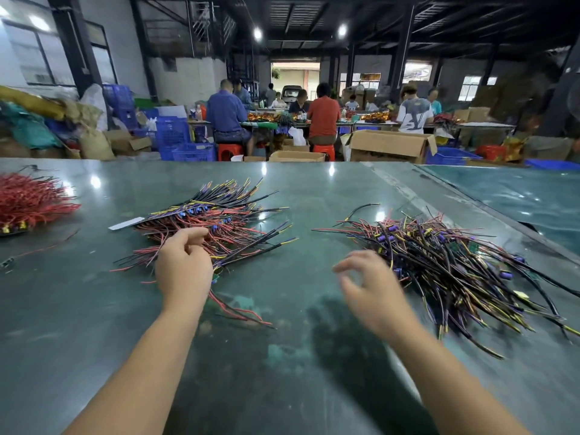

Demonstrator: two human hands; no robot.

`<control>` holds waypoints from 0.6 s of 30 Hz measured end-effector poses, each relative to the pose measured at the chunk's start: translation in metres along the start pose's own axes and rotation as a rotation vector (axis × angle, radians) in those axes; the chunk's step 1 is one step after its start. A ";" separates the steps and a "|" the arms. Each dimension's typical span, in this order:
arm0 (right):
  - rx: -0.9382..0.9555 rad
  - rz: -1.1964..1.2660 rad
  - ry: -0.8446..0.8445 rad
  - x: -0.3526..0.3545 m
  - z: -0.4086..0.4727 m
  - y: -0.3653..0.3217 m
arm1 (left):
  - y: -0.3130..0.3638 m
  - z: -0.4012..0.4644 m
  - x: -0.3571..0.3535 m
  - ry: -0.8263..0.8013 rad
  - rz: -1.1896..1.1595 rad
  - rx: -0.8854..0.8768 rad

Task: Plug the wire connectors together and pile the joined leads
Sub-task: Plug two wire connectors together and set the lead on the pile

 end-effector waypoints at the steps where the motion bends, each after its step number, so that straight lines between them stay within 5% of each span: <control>1: 0.044 -0.014 -0.120 -0.016 -0.008 -0.008 | -0.004 0.002 0.001 -0.061 0.173 -0.027; 3: 0.133 -0.082 -0.271 -0.042 -0.021 -0.016 | -0.011 0.004 -0.001 -0.228 0.434 -0.041; 6: 0.147 -0.002 -0.263 -0.050 -0.024 -0.022 | -0.017 0.000 -0.005 -0.400 0.457 0.004; 13: 0.009 0.168 -0.091 -0.029 -0.015 -0.012 | -0.016 -0.005 -0.006 -0.383 0.610 -0.063; 18: 0.013 0.181 -0.076 -0.028 -0.015 -0.013 | -0.015 -0.002 -0.006 -0.301 0.326 0.037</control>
Point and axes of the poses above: each hand's wrist, its own z-axis towards the middle knuckle, its own x-axis out of the back of the hand, y = z × x, the point moved 4 cm from there along z, towards the middle knuckle, and after that the axes turned 6 degrees about -x, right-handed, at the moved point
